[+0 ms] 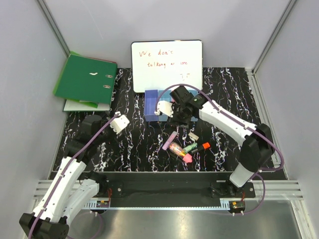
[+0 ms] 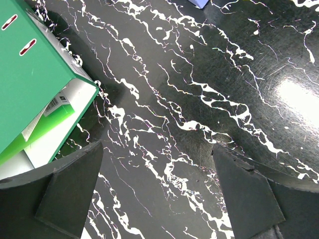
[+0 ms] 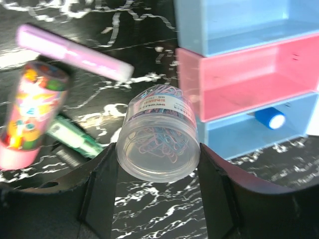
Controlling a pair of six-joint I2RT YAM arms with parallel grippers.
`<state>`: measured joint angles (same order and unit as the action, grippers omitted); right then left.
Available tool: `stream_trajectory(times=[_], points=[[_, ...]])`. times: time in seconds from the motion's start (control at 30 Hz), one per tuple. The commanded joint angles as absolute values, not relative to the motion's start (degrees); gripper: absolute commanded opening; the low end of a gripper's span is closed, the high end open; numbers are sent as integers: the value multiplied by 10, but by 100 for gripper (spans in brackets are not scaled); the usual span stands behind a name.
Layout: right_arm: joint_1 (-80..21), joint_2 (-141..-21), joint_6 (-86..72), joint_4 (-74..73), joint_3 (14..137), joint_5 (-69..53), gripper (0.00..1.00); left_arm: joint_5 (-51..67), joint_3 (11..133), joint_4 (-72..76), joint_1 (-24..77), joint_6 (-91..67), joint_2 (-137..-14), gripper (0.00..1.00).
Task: Sort the stationery into containers
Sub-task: Pick up the stationery from the center of the board, then place the stationery in the storage box.
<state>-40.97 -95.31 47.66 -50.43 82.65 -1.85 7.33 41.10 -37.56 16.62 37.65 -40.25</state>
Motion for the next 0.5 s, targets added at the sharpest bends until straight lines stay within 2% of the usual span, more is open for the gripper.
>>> stream_trajectory(times=[0.0, 0.27, 0.47], points=[[-389, -959, 470, -464, 858, 39, 24, 83, 416, -347, 170, 374, -403, 99], [-299, -1034, 483, -452, 938, 34, 23, 76, 407, -347, 169, 387, -394, 99], [-280, -1070, 496, -452, 969, 26, 23, 78, 405, -345, 169, 384, -402, 99]])
